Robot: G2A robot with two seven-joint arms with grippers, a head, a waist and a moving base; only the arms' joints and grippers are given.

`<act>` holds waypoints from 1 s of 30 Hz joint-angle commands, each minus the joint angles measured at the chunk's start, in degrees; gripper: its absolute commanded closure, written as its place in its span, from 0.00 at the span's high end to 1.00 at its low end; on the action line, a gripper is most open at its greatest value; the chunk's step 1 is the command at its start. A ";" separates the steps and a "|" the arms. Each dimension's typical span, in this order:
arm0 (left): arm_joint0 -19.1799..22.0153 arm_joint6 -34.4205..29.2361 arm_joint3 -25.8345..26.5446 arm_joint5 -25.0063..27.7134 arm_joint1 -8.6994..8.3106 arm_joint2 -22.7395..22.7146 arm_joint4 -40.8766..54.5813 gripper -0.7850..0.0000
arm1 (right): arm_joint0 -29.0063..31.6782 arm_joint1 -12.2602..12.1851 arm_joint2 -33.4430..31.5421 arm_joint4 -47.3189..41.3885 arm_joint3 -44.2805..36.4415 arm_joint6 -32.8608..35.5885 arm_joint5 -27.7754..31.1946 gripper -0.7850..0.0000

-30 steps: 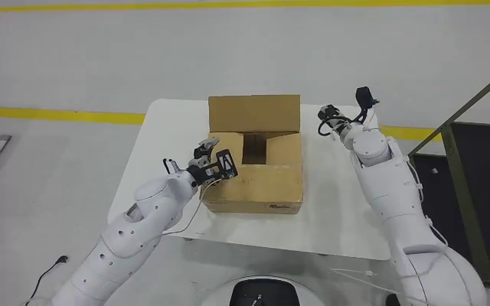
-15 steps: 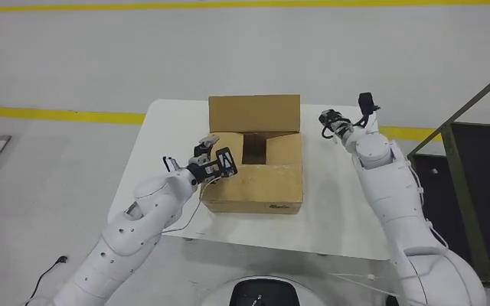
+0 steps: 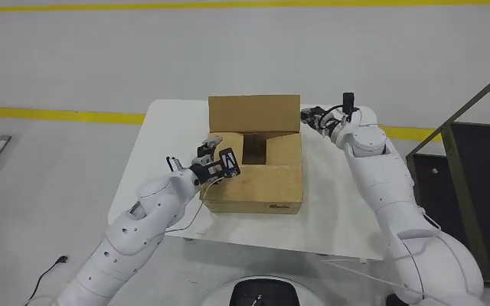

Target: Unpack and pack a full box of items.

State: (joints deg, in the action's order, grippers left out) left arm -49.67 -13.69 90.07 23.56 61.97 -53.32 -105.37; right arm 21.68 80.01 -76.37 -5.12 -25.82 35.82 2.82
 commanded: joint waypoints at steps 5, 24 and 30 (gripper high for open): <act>-0.42 0.33 0.13 0.55 0.19 -0.59 -0.43 1.00 | -1.26 0.06 -1.35 -5.17 2.37 5.91 3.50 0.00; -5.39 -0.88 5.13 2.71 -0.30 -6.12 -0.17 1.00 | 5.22 -3.56 0.98 5.91 -10.24 21.67 13.14 0.00; -8.79 -2.57 7.51 4.37 -0.83 -8.66 0.00 1.00 | 10.50 -4.52 1.44 9.72 -18.29 19.72 12.96 0.00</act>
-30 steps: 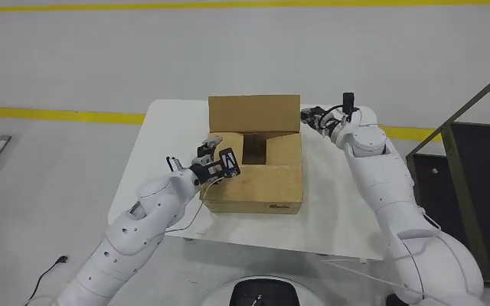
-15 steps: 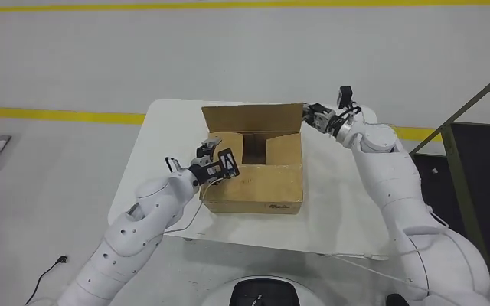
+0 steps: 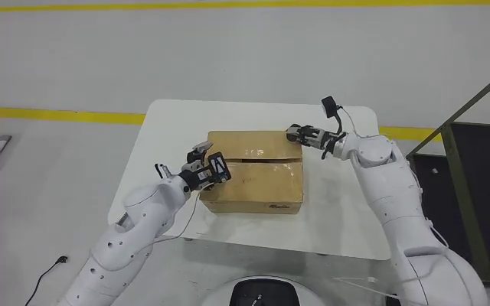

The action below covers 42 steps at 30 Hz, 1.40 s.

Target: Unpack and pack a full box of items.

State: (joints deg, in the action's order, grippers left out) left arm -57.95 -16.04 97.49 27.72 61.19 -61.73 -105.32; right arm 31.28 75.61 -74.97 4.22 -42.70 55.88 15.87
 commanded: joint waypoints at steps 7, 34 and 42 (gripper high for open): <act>-1.01 -0.72 0.41 0.30 0.12 -0.55 -0.41 1.00 | 6.98 -1.17 0.63 10.41 -13.04 -10.80 -1.20 0.00; -2.22 -1.54 1.06 -0.69 0.83 -2.67 -0.13 1.00 | 29.24 -0.15 10.27 31.58 -40.70 -41.91 -12.62 0.00; -1.94 -2.24 1.99 0.33 0.81 -4.64 0.60 1.00 | 30.33 -0.07 10.98 37.66 -40.36 -46.40 -13.02 0.00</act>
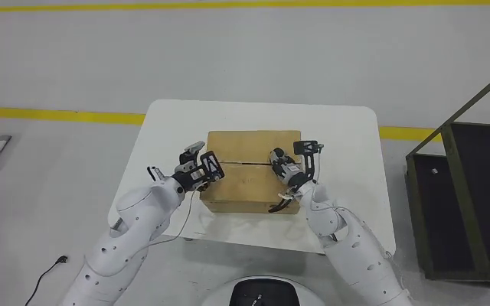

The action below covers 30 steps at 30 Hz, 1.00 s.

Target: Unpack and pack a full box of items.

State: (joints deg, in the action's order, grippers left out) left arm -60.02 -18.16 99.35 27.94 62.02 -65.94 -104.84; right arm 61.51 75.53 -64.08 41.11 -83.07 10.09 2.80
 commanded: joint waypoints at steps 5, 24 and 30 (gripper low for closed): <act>0.94 -2.56 0.17 0.36 -0.20 -2.34 -1.53 1.00 | 0.51 0.17 0.59 2.38 0.45 -1.99 0.68 0.00; -0.27 -7.51 -1.44 -0.28 -0.42 -2.52 -8.84 1.00 | 0.72 0.61 -0.27 2.34 0.38 -1.88 1.39 0.00; -0.74 -11.87 -5.22 -2.96 0.22 -2.86 -5.94 1.00 | 0.78 0.78 -0.50 2.32 0.42 -2.17 1.24 0.00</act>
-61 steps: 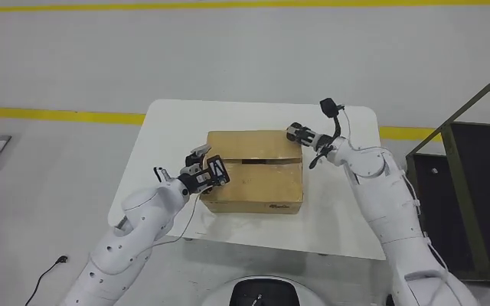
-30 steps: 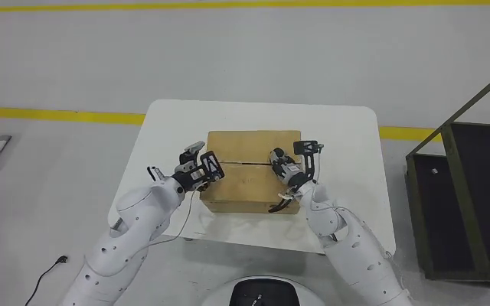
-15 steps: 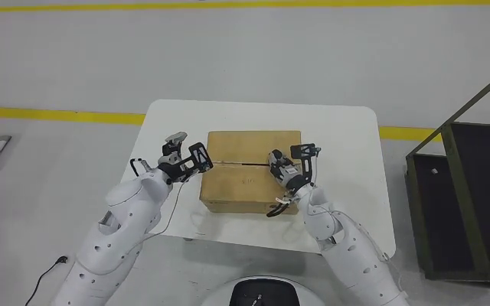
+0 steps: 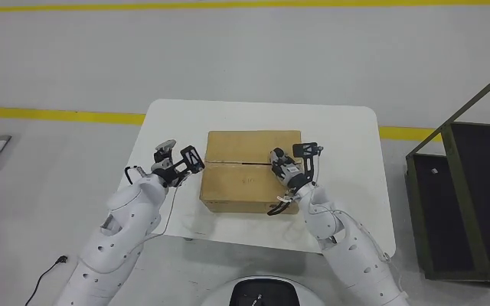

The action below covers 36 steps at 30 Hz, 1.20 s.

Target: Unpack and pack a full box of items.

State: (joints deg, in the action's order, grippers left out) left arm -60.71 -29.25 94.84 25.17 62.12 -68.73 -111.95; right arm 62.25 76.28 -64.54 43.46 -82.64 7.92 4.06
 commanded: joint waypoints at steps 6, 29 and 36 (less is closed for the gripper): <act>0.34 -2.36 -4.96 -4.44 1.28 0.02 9.47 1.00 | 0.23 0.15 -0.14 0.05 -0.33 0.31 -0.04 0.00; 5.06 -5.66 -15.55 -10.20 4.35 -2.13 42.38 0.56 | 0.44 0.53 -0.62 1.45 -0.47 1.16 0.17 0.00; 5.25 -5.05 -16.58 -9.51 4.50 -1.88 43.70 0.42 | 0.22 0.68 -0.63 1.67 -0.05 1.39 0.48 0.00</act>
State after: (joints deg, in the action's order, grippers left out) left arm -55.52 -34.22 78.37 15.69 66.60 -70.74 -68.09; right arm 62.49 76.94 -65.17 45.12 -82.74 9.28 4.48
